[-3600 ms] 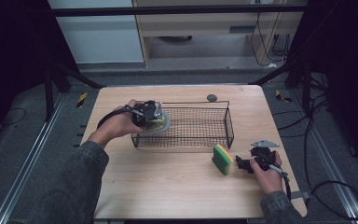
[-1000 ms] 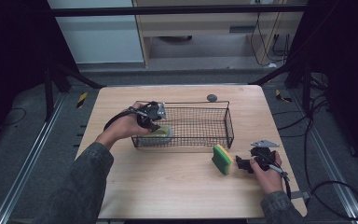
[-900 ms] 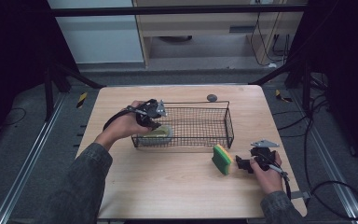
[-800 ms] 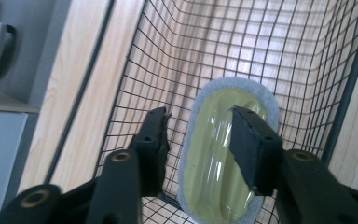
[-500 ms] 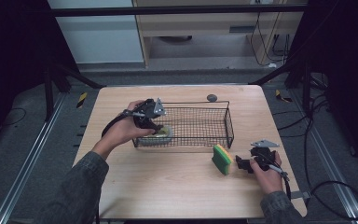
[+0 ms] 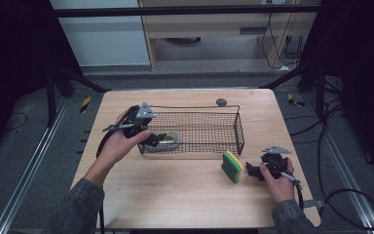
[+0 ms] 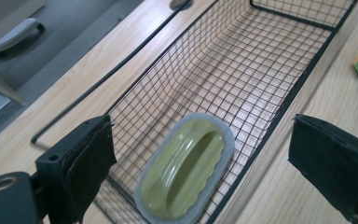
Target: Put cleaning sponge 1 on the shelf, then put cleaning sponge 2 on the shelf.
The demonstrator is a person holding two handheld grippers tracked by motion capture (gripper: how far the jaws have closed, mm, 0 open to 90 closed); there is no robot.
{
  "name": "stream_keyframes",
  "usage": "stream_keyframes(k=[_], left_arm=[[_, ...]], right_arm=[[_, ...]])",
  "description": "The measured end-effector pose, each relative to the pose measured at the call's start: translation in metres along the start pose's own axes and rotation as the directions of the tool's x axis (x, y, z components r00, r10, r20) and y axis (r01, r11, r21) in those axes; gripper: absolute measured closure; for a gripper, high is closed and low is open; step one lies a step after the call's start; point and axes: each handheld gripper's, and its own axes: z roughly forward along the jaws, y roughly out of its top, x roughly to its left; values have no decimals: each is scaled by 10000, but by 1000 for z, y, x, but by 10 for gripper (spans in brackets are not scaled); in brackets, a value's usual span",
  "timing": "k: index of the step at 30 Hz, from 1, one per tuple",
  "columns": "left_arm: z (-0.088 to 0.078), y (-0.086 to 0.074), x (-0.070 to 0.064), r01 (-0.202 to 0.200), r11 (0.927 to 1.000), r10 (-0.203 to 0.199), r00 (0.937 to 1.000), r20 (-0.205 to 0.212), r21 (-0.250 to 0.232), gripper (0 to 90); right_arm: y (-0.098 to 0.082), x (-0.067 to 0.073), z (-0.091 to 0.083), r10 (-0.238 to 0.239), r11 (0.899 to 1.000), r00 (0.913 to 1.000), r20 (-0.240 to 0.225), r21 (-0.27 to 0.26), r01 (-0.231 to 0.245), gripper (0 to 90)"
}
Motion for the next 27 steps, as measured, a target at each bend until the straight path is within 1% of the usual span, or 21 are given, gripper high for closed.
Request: stream_keyframes(k=[5,6,7,8,9,10,11,12,14,15,16,17,18,19,20,21,22,24,25,26,27], left_arm=[[-10,-28,-4,563,9982,-572,9973,-462,-210,51],[-13,-33,-5,561,9983,-573,9953,-781,-182,54],[-13,-33,-5,561,9983,-573,9953,-781,-182,59],[-17,-49,-9,893,9949,-955,9844,-1481,-480,66],[-17,-59,-12,1347,9891,-1425,9774,-1565,-592,67],[-17,-69,-14,1666,9839,-1752,9713,-1612,-655,67],[-16,-79,-17,1993,9769,-2096,9635,-1666,-769,67],[-14,-89,-19,2137,9746,-2224,9591,-1750,-678,68],[-12,-103,-19,2177,9759,-2165,9572,-1919,-149,71],[-12,-109,-20,2248,9744,-2203,9533,-2064,-14,71],[-12,-115,-19,2378,9713,-2303,9498,-2116,105,71],[-11,-121,-19,2561,9664,-2467,9470,-2057,202,71],[-10,-126,-19,2805,9595,-2703,9416,-2009,239,70],[-9,-130,-19,2944,9551,-2830,9393,-1939,324,71],[-7,-134,-19,2939,9547,-2808,9414,-1868,463,70],[-6,-137,-19,2969,9532,-2815,9407,-1890,579,70],[-5,-140,-18,3059,9494,-2885,9387,-1890,704,70],[-3,-147,-17,3368,9389,-3190,9287,-1889,704,69],[-3,-147,-17,3368,9389,-3190,9287,-1889,704,69],[1,-153,-16,3468,9332,-3205,9217,-2185,943,68],[3,-156,-16,3529,9289,-3232,9206,-2191,1128,69]], right_arm=[[0,0,0,0,10000,10000,1,0,0,4],[0,0,0,5,10000,10000,8,2,-5,5],[0,0,0,64,10000,10000,41,-6,-64,12],[0,-1,-1,80,10000,9999,77,23,-81,27],[1,-1,-2,166,9999,9998,56,33,-167,45],[1,-2,-3,219,9997,9997,107,63,-219,63],[1,-4,-5,312,9994,9994,136,161,-315,69],[3,-5,-7,380,9988,9992,83,297,-383,67],[4,-8,-13,265,9994,9995,141,229,-268,71],[5,-8,-16,273,9994,9996,123,220,-276,70],[4,-8,-19,273,9991,9996,44,323,-274,69],[3,-7,-22,299,9983,9995,-66,497,-296,66],[2,-6,-25,224,9978,9997,-140,628,-215,67],[1,-5,-28,138,9971,9996,-240,752,-120,69],[0,-4,-30,83,9960,9993,-357,889,-51,75],[0,-2,-33,12,9951,9989,-478,986,35,78],[-1,-1,-36,-84,9944,9982,-592,1051,146,80],[-1,0,-41,-135,9934,9974,-714,1124,215,107],[-1,0,-41,-135,9934,9974,-714,1124,215,107],[-1,3,-45,-47,9916,9962,-869,1281,159,120],[-1,5,-46,-201,9901,9955,-923,1368,327,130]])
